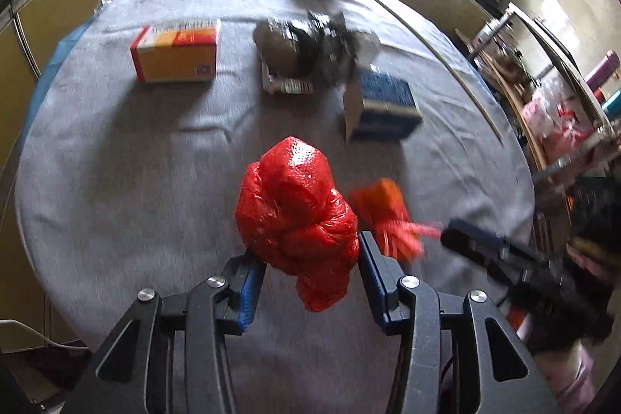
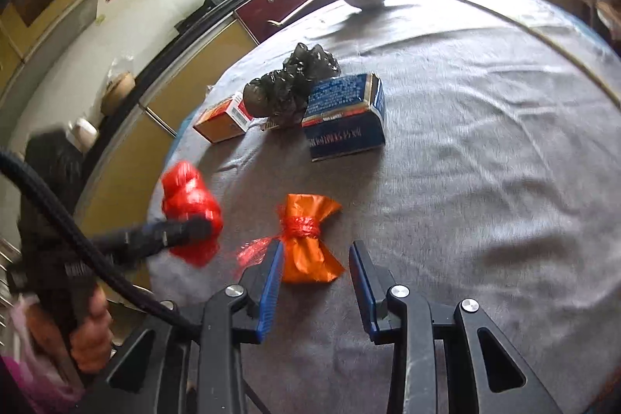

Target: Collect trash

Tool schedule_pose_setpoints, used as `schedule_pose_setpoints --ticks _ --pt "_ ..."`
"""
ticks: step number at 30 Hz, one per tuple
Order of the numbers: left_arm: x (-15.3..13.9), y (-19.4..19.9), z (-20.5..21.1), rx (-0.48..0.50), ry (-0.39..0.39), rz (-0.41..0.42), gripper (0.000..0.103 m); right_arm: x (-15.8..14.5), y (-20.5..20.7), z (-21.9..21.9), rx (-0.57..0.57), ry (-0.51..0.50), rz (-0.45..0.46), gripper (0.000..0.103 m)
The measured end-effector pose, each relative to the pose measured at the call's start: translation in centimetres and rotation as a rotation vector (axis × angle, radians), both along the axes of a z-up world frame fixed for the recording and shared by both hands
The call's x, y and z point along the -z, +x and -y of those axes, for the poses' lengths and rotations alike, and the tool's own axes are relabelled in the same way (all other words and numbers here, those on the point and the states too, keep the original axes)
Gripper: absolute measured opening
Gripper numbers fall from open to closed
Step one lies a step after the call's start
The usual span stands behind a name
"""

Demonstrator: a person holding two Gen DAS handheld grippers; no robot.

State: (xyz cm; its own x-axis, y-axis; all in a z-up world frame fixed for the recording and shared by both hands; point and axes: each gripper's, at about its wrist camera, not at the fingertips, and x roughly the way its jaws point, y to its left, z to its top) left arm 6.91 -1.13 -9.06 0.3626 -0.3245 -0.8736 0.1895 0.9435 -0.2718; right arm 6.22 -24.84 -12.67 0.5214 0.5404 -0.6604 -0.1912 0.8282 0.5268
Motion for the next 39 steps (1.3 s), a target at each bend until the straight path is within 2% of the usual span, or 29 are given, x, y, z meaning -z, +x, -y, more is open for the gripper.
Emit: schedule_pose_setpoints --ticks 3,4,9,12,15,16,17,20,24,28,29,30,31,32,35,39 --pt "0.7 -1.1 -0.3 0.026 0.02 -0.012 0.049 0.3 0.4 0.4 0.018 0.046 -0.053 0.053" --pt "1.1 -1.2 -0.5 0.033 0.016 -0.023 0.05 0.3 0.7 0.2 0.021 0.048 -0.055 0.062" --pt "2.5 -1.1 -1.9 0.035 0.011 -0.071 0.054 0.3 2.0 -1.2 0.022 0.03 -0.055 0.063" --pt "2.5 -1.3 -3.3 0.021 -0.018 -0.078 0.061 0.7 3.2 -3.6 -0.008 -0.06 -0.067 0.063" --pt "2.1 -1.7 -4.2 0.016 -0.051 -0.073 0.064 1.7 4.0 -5.5 -0.011 -0.138 -0.079 0.057" --pt "1.9 -1.9 -4.3 0.017 -0.057 -0.071 0.065 1.5 3.8 -6.1 -0.008 -0.192 -0.045 0.039" --pt "1.8 -2.0 -4.4 0.018 -0.061 -0.069 0.066 1.5 3.7 -6.9 -0.025 -0.249 -0.035 0.038" --pt "1.6 -2.1 -4.7 0.009 -0.07 -0.073 0.066 1.1 2.8 -7.4 -0.028 -0.295 -0.007 0.035" --pt "1.8 -1.5 -4.0 -0.008 -0.077 -0.087 0.068 0.1 1.1 -6.3 -0.012 -0.296 0.034 0.033" --pt "3.1 -0.3 -2.7 -0.055 -0.033 -0.076 0.069 -0.7 -0.6 -4.1 0.022 -0.27 0.065 0.033" --pt "3.4 -0.1 -2.5 -0.065 -0.014 -0.075 0.066 -0.9 -0.8 -3.7 0.033 -0.258 0.07 0.033" --pt "3.3 -0.2 -2.3 -0.078 0.008 -0.037 0.064 -1.0 -1.1 -3.1 0.045 -0.246 0.073 0.033" --pt "3.3 -0.2 -2.0 -0.073 0.02 -0.037 0.055 -1.1 -1.7 -2.3 0.057 -0.234 0.075 0.033" --pt "3.3 -0.3 -1.7 -0.065 0.02 -0.038 0.052 -1.2 -2.2 -1.6 0.067 -0.221 0.075 0.033" --pt "2.9 -0.9 -1.2 -0.062 0.025 -0.032 0.05 -1.3 -3.4 0.1 0.087 -0.167 0.079 0.033" --pt "0.7 -2.4 0.2 -0.033 0.054 0.035 0.05 -1.3 -4.6 1.7 0.117 -0.101 0.091 0.033"
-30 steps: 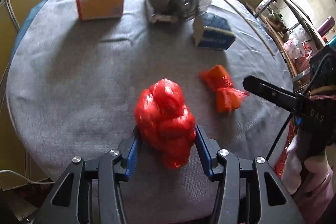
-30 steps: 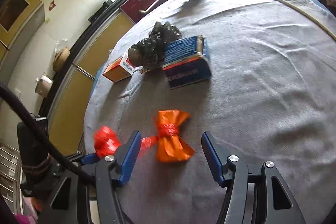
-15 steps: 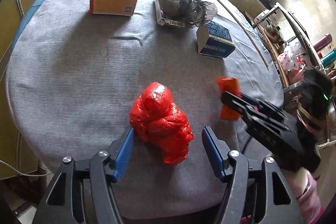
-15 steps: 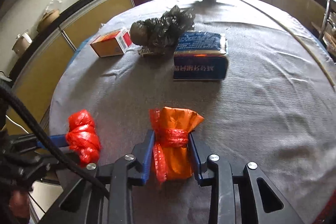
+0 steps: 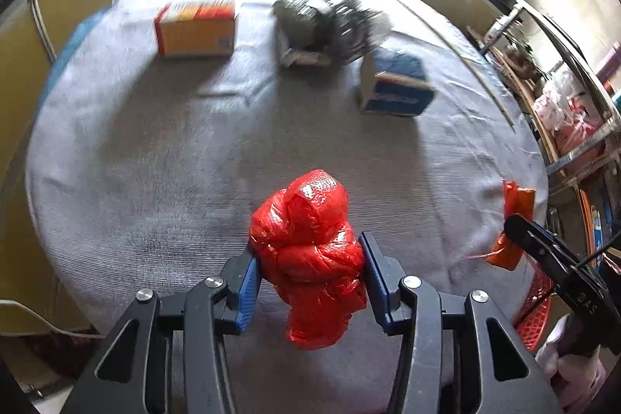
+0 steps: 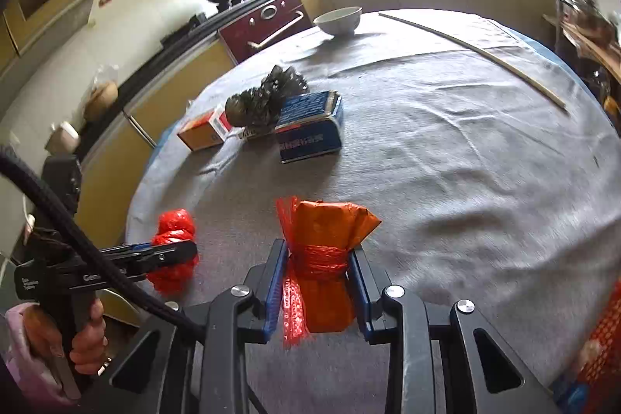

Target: Collect trash

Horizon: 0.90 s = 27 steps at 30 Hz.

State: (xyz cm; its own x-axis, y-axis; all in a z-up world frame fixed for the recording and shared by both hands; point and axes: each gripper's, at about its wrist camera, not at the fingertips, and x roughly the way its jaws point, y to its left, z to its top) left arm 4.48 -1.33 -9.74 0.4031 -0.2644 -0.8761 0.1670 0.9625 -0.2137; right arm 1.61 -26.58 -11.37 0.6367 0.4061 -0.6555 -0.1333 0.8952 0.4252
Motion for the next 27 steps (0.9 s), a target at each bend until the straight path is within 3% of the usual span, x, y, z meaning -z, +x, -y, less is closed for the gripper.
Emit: schedule_pose_setpoints --ticks 3,13,27 --pt "-2.5 -1.1 2.0 0.032 0.068 0.082 0.05 -0.3 -1.2 1.7 0.024 0.062 0.017 0.033" --pt "-8.0 -4.1 7.6 0.115 0.245 0.288 0.05 -2.7 -4.4 5.3 0.099 0.108 0.103 0.033" --pt "-9.2 -6.4 13.5 0.228 0.33 0.363 0.05 -3.7 -8.4 8.4 0.152 0.102 0.156 0.033"
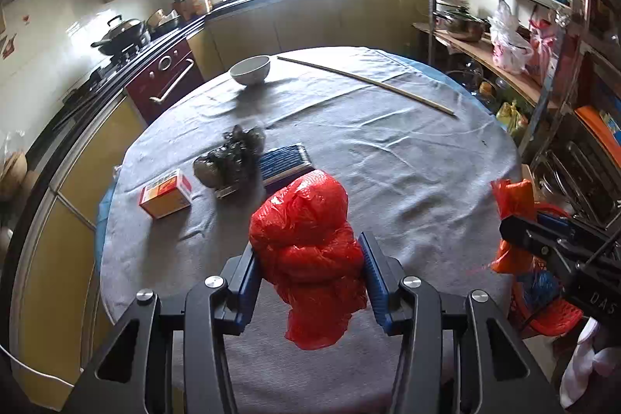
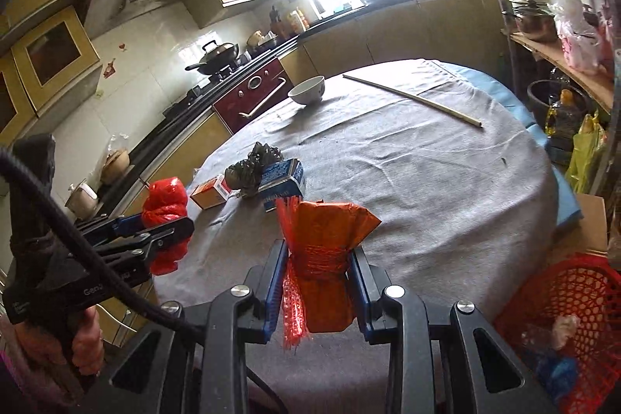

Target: Collect trash

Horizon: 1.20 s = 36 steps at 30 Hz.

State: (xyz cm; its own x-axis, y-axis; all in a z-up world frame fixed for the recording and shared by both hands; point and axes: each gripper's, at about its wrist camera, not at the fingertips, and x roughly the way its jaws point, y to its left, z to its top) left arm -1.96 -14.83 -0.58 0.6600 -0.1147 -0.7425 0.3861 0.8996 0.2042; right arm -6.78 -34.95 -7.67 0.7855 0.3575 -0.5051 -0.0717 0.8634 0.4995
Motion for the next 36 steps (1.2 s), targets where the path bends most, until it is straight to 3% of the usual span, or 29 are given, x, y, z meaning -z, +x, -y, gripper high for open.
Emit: schedule_pose_setpoints --ticks 36 --pt "1.4 -2.9 8.5 0.202 0.103 0.006 0.05 1.2 -4.6 6.0 0.136 0.053 -0.011 0.033"
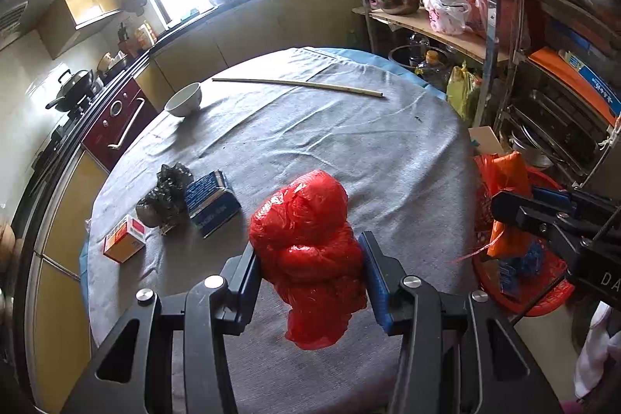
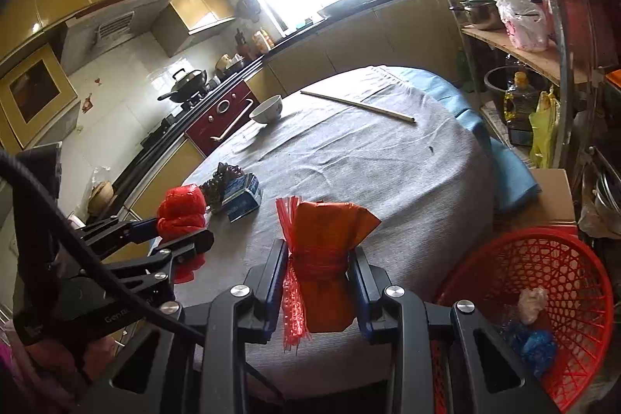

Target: Collect trash

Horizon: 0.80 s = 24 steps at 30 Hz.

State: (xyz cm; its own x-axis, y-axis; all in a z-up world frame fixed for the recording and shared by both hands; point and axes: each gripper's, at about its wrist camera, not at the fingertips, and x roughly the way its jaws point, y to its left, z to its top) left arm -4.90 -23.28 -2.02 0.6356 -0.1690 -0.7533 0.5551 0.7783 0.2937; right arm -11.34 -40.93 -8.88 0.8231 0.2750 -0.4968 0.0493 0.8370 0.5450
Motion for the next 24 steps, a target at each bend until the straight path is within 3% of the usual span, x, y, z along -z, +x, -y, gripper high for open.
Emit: schedule_pose_setpoints --ticks 24 --pt "1.2 -1.1 3.8 0.09 0.036 -0.014 0.05 1.6 -2.1 3.5 0.095 0.035 -0.042 0.033"
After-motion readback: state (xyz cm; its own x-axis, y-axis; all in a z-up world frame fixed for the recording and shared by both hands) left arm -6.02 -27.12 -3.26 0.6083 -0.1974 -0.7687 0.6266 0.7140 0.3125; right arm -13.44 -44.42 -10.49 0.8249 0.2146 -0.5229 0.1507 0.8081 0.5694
